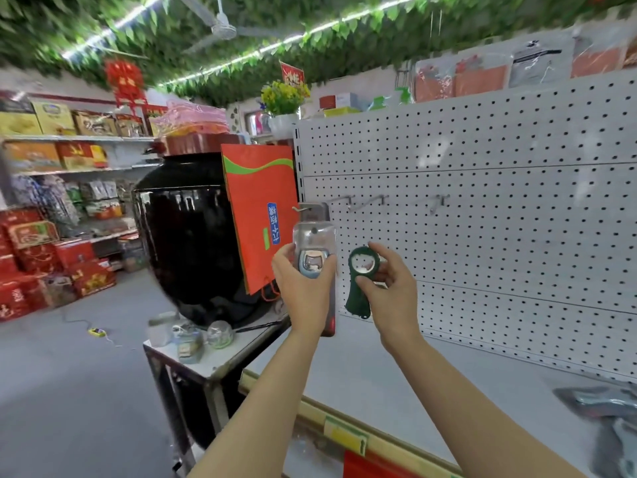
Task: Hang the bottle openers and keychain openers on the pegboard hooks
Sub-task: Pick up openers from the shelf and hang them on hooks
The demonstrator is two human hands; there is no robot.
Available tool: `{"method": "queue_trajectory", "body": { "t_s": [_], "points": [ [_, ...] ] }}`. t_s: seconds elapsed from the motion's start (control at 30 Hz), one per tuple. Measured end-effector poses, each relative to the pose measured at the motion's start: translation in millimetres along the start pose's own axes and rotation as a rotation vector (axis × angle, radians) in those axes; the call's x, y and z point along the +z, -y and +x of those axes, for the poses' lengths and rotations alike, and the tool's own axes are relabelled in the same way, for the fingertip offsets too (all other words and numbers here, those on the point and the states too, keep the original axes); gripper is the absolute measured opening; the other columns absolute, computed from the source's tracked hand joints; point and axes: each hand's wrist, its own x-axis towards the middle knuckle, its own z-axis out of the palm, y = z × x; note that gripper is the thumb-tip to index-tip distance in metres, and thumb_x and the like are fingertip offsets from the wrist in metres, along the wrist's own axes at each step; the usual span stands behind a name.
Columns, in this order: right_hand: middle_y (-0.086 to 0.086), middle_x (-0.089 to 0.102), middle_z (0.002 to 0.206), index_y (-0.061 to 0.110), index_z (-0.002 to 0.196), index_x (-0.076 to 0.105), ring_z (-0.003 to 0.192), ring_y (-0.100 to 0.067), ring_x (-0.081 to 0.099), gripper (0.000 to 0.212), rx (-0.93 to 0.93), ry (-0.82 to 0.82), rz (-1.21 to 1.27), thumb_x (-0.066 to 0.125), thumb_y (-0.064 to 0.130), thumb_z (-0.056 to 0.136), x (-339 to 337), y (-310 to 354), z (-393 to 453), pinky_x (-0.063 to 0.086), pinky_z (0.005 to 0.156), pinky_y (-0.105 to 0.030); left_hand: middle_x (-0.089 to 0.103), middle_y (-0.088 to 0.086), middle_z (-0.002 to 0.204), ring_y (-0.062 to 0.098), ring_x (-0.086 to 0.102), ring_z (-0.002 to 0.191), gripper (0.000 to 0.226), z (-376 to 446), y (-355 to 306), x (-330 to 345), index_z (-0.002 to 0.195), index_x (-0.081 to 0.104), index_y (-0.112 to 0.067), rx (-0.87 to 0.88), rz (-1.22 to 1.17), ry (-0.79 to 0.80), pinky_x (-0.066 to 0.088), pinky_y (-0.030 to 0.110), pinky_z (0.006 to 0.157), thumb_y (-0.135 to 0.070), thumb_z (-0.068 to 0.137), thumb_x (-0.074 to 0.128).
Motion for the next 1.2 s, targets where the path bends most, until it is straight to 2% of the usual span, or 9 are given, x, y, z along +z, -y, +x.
{"method": "queue_trajectory", "body": {
  "t_s": [0.17,0.37,0.43,0.5,0.6,0.7,0.8,1.03,1.2],
  "points": [
    [0.001,0.068,0.1,0.034,0.116,0.062,0.089,-0.015,0.064,0.056,-0.028,-0.038,0.001,0.065,-0.007,0.078,41.2,-2.1,18.4,0.053,0.079,-0.027,0.051,-0.004,0.122,0.019,0.053,0.115,0.066,48.8,15.1,-0.3,0.124,0.046,-0.021,0.045,-0.02,0.018,0.05,0.044,0.097,-0.037,0.072,0.083],
    [0.004,0.068,0.097,0.041,0.111,0.062,0.082,-0.003,0.062,0.056,-0.049,-0.088,-0.003,0.064,-0.006,0.08,73.8,-3.3,29.4,0.049,0.068,-0.014,0.048,-0.007,0.117,0.018,0.049,0.114,0.066,95.0,35.4,4.2,0.123,0.047,-0.02,0.074,-0.017,0.055,0.047,0.044,0.098,-0.039,0.07,0.081],
    [0.006,0.069,0.097,0.039,0.112,0.062,0.083,-0.001,0.062,0.057,-0.065,-0.113,-0.015,0.064,-0.007,0.079,79.4,-4.4,30.7,0.049,0.07,-0.013,0.048,-0.007,0.117,0.016,0.048,0.112,0.066,102.0,39.7,7.0,0.124,0.047,-0.018,0.073,-0.027,0.075,0.046,0.041,0.1,-0.036,0.071,0.082],
    [0.007,0.069,0.097,0.039,0.112,0.063,0.085,-0.004,0.063,0.057,-0.073,-0.135,-0.027,0.064,-0.008,0.079,82.9,-6.5,31.7,0.05,0.075,-0.017,0.048,-0.006,0.119,0.013,0.046,0.112,0.066,105.6,43.1,10.4,0.125,0.047,-0.015,0.072,-0.022,0.089,0.044,0.038,0.101,-0.033,0.073,0.083],
    [0.006,0.069,0.098,0.043,0.109,0.063,0.089,-0.008,0.064,0.059,-0.078,-0.146,-0.038,0.065,-0.008,0.078,84.6,-9.4,33.0,0.052,0.079,-0.023,0.049,-0.002,0.123,0.009,0.042,0.112,0.068,107.2,47.7,14.9,0.128,0.047,-0.011,0.064,-0.013,0.087,0.04,0.031,0.101,-0.031,0.074,0.084],
    [0.008,0.069,0.098,0.042,0.109,0.063,0.087,-0.006,0.064,0.059,-0.088,-0.139,-0.051,0.065,-0.008,0.078,82.4,-9.8,34.6,0.05,0.078,-0.021,0.05,0.002,0.125,0.015,0.045,0.116,0.07,105.9,54.1,18.3,0.129,0.046,-0.01,0.049,-0.01,0.073,0.039,0.028,0.099,-0.034,0.074,0.083],
    [0.007,0.069,0.095,0.04,0.112,0.064,0.08,-0.002,0.063,0.058,-0.083,-0.138,-0.066,0.065,-0.008,0.079,77.1,-8.7,36.3,0.051,0.075,-0.02,0.05,0.002,0.126,0.017,0.045,0.117,0.071,108.1,62.5,22.8,0.129,0.046,-0.011,0.023,0.015,0.072,0.042,0.031,0.099,-0.036,0.074,0.083],
    [0.003,0.068,0.097,0.037,0.116,0.063,0.077,0.001,0.063,0.056,-0.089,-0.134,-0.093,0.065,-0.007,0.08,61.2,-3.5,36.6,0.051,0.072,-0.017,0.05,0.002,0.122,0.018,0.047,0.114,0.071,113.4,72.2,37.0,0.127,0.045,-0.012,0.017,0.085,0.108,0.044,0.038,0.101,-0.035,0.073,0.084],
    [0.002,0.068,0.097,0.035,0.116,0.063,0.077,0.002,0.063,0.056,-0.091,-0.146,-0.097,0.065,-0.008,0.081,52.5,-1.1,35.6,0.052,0.072,-0.017,0.049,0.007,0.13,0.022,0.046,0.119,0.074,116.4,72.2,43.1,0.131,0.043,-0.01,0.009,0.157,0.142,0.044,0.039,0.102,-0.036,0.075,0.083]
  ]
}}
